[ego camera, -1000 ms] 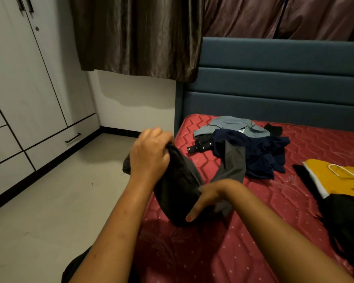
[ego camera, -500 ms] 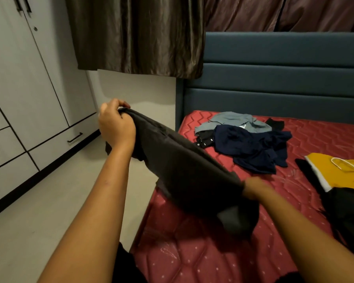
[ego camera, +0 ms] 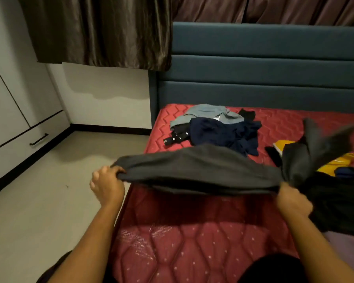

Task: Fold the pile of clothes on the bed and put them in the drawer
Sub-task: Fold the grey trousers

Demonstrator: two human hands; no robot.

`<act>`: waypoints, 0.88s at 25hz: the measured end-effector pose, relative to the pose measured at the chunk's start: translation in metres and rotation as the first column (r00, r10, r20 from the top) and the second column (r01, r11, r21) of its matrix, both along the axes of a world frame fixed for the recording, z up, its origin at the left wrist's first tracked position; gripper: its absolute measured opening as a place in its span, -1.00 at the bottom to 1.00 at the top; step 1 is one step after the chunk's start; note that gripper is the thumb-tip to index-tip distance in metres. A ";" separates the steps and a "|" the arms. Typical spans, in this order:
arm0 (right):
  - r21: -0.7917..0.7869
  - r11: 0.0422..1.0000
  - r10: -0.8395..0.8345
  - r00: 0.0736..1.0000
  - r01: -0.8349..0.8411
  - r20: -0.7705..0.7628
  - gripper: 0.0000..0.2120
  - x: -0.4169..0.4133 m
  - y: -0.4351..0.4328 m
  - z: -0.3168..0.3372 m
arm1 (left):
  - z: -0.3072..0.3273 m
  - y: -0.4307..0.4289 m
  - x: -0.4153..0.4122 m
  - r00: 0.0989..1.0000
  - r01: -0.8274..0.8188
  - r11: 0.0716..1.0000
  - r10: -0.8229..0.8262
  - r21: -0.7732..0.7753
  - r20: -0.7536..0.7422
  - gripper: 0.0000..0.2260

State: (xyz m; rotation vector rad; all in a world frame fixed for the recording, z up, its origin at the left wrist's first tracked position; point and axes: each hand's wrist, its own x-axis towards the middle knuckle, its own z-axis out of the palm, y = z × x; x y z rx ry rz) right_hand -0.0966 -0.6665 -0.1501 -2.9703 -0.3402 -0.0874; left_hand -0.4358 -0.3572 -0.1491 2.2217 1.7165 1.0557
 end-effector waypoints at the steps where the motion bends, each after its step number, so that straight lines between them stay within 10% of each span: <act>1: -0.081 0.994 -0.086 0.971 0.069 -0.222 -0.60 -0.005 -0.010 -0.028 | -0.030 -0.008 -0.012 0.972 -0.012 0.996 -0.010 -0.092 -0.234 -0.69; 4: -0.220 0.975 -0.132 0.894 0.039 -0.428 -0.56 -0.029 -0.015 -0.068 | -0.085 -0.034 -0.041 0.830 -0.102 0.960 -0.064 -0.263 -0.554 -0.65; 13: 0.002 0.936 0.321 0.849 -0.353 -0.421 -0.51 -0.060 0.036 -0.079 | -0.109 -0.098 0.047 0.629 0.459 0.834 -0.548 -0.305 -0.551 -0.41; 22: 0.314 0.944 0.059 0.880 0.105 -0.471 -0.39 0.017 0.014 -0.086 | -0.095 -0.120 0.150 0.423 0.495 0.616 -0.787 -0.613 -0.450 -0.51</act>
